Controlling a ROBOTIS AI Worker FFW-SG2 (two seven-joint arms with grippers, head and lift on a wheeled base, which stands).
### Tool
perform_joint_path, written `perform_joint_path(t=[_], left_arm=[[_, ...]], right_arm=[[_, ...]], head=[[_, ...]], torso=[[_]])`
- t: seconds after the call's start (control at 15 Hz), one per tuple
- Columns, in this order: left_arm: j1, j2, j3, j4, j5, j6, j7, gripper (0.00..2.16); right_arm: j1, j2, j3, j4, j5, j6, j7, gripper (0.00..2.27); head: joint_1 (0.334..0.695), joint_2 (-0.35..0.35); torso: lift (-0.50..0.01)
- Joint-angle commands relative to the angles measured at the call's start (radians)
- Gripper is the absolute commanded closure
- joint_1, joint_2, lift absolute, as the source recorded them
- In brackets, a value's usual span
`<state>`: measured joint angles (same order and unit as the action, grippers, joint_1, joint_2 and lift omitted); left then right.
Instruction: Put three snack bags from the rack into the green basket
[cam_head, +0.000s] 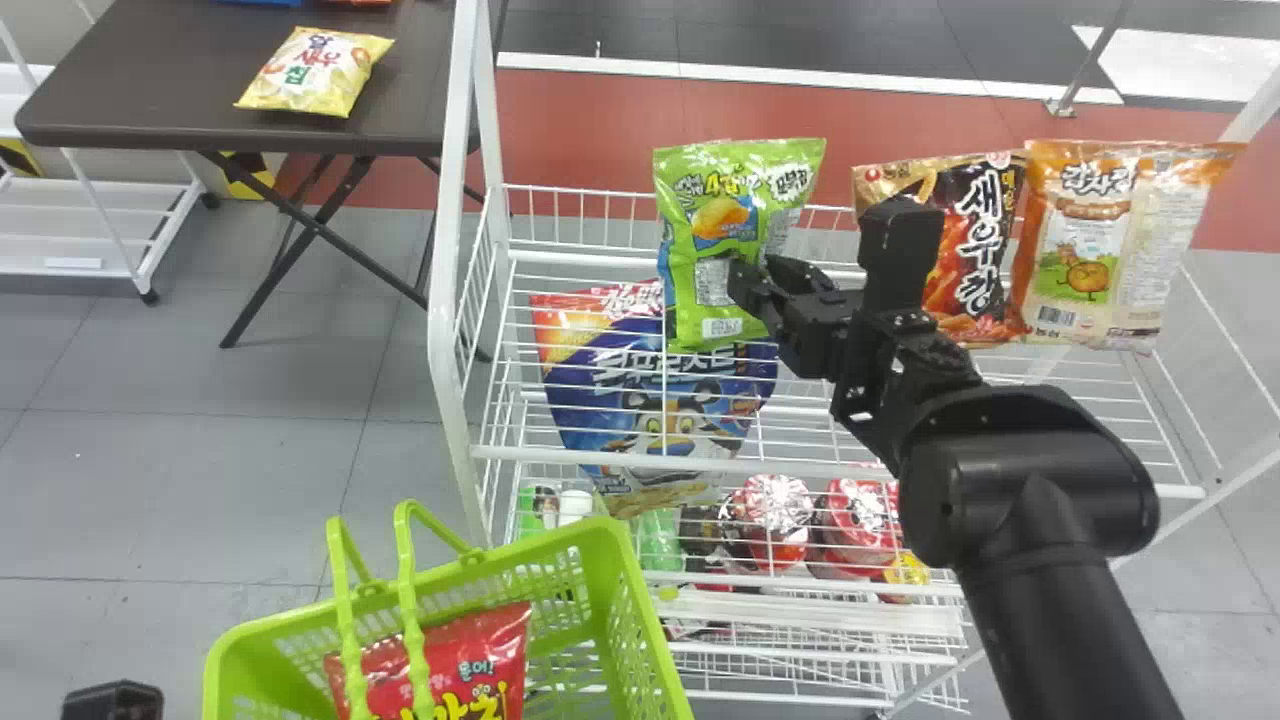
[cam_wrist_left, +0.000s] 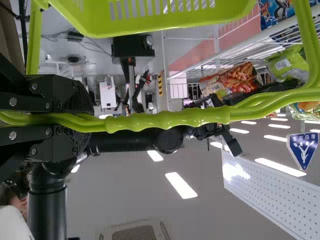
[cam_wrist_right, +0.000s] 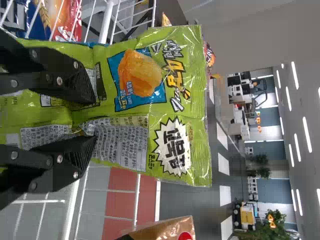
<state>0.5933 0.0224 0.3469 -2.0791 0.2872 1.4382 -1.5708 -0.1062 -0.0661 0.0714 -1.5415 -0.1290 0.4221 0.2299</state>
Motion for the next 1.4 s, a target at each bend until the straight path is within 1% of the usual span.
perform_joint_path(t=[0.0, 0.13, 0.33, 0.4, 0.53, 0.67, 0.73, 0.93, 1.0, 1.07, 1.2, 1.27, 1.33], left_arm=[[-0.003, 0.001, -0.003, -0.001, 0.001, 0.000, -0.010, 2.15], [-0.006, 0.001, -0.002, 0.001, 0.001, 0.000, -0.010, 2.15], [-0.016, 0.001, 0.001, 0.008, 0.001, 0.000, -0.010, 2.15], [-0.023, 0.001, 0.003, 0.013, 0.003, 0.000, -0.010, 2.15], [-0.032, 0.001, 0.001, 0.027, 0.001, 0.000, -0.010, 2.15], [-0.041, 0.001, 0.001, 0.027, 0.001, 0.003, -0.010, 2.15], [-0.041, 0.001, 0.003, 0.027, 0.001, 0.003, -0.010, 2.15], [-0.041, -0.001, 0.006, 0.027, 0.003, 0.003, -0.010, 2.15], [-0.041, -0.002, 0.006, 0.027, 0.003, 0.003, -0.010, 2.15], [-0.041, -0.002, 0.006, 0.027, 0.004, 0.003, -0.010, 2.15], [-0.041, -0.002, 0.001, 0.027, 0.007, 0.003, -0.010, 2.15], [-0.041, -0.002, 0.000, 0.024, 0.004, 0.003, -0.010, 2.15], [-0.041, -0.002, -0.002, 0.024, 0.004, 0.003, -0.010, 2.15]], right_arm=[[0.030, -0.001, -0.013, -0.034, -0.014, -0.006, 0.005, 2.26], [0.089, -0.003, -0.038, -0.124, -0.081, -0.018, 0.016, 2.26], [0.277, -0.009, -0.065, -0.434, -0.182, -0.021, 0.028, 2.26], [0.335, -0.009, -0.074, -0.532, -0.207, 0.022, 0.026, 2.26], [0.461, -0.009, -0.091, -0.729, -0.256, 0.182, 0.026, 2.26], [0.573, -0.018, -0.096, -0.881, -0.307, 0.378, 0.026, 2.26], [0.600, -0.018, -0.084, -0.913, -0.314, 0.452, 0.026, 2.26], [0.628, -0.020, -0.064, -0.959, -0.402, 0.737, 0.049, 2.26], [0.628, -0.020, -0.038, -0.959, -0.408, 0.786, 0.049, 2.26], [0.625, -0.020, -0.005, -0.956, -0.403, 0.826, 0.045, 2.26], [0.606, -0.021, 0.074, -0.910, -0.357, 0.853, 0.031, 2.26], [0.594, -0.023, 0.120, -0.868, -0.324, 0.857, 0.026, 2.13], [0.588, -0.029, 0.154, -0.838, -0.301, 0.853, 0.028, 1.79]], head=[[0.695, -0.053], [0.695, -0.058], [0.695, -0.062], [0.695, -0.060], [0.695, -0.055], [0.695, -0.030], [0.695, -0.017], [0.695, 0.051], [0.695, 0.116], [0.695, 0.146], [0.695, 0.210], [0.695, 0.244], [0.695, 0.300]], torso=[[0.000], [0.000], [0.000], [0.000], [0.000], [0.000], [0.000], [0.000], [0.000], [0.000], [0.000], [0.000], [0.000]])
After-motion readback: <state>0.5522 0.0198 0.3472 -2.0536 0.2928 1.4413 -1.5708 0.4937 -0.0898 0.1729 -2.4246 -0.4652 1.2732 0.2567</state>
